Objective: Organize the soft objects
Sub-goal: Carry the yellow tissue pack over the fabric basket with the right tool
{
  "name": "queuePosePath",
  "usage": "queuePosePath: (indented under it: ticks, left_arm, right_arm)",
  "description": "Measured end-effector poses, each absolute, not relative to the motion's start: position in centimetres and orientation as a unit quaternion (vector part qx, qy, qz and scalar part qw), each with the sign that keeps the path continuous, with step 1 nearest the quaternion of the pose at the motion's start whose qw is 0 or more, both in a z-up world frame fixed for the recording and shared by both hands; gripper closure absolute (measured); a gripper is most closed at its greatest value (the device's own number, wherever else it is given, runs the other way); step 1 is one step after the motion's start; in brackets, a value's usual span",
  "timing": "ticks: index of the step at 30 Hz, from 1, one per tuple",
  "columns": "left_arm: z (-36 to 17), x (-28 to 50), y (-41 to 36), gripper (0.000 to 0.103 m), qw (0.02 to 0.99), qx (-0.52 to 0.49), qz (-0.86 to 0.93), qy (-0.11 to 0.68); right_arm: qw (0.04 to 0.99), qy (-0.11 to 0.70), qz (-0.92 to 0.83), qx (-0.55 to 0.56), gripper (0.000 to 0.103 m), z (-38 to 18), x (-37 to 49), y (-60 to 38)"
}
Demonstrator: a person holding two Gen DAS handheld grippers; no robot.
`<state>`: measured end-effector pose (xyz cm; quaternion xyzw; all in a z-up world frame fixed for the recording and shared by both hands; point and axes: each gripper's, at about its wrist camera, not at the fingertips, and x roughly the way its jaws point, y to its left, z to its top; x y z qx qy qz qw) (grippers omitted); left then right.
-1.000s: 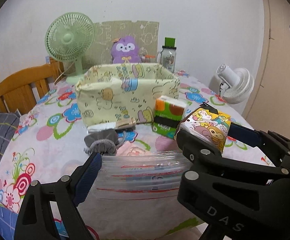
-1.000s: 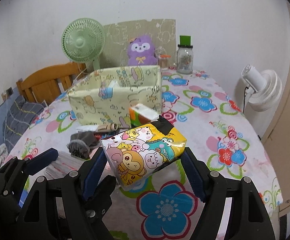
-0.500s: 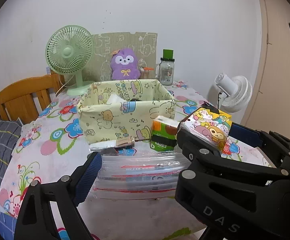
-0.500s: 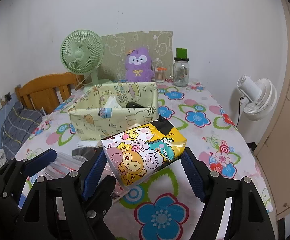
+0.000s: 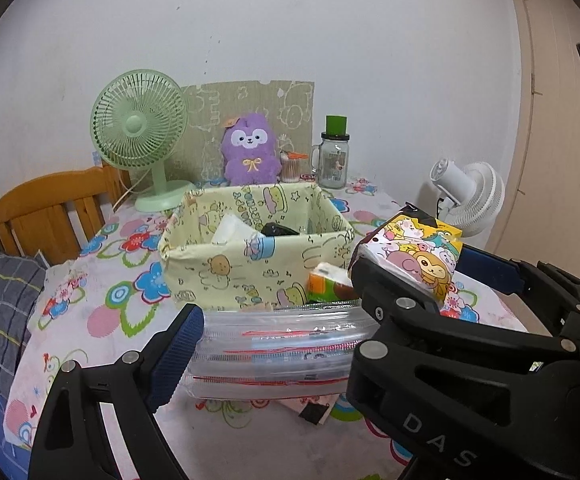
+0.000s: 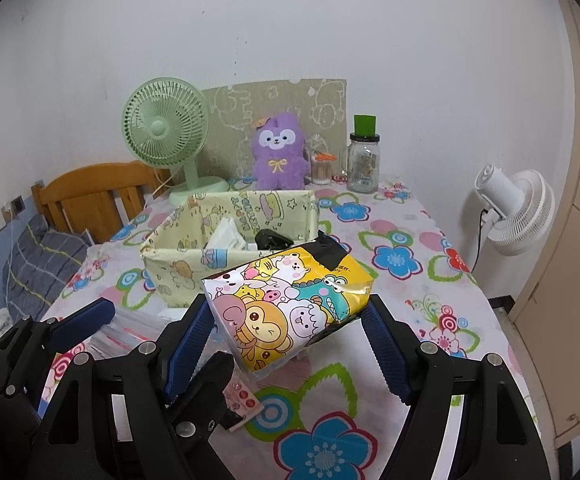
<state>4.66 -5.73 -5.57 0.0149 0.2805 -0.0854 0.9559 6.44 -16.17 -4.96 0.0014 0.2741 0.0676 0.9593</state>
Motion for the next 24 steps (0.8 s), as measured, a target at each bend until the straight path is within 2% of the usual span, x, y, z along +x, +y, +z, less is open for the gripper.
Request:
queuePosePath:
  ticks: [24]
  left_arm:
    - [-3.5,8.0,-5.1,0.01,0.963,0.023,-0.081,0.254]
  right_arm:
    - [0.967,0.25,0.057,0.003,0.026,-2.8,9.6,-15.2]
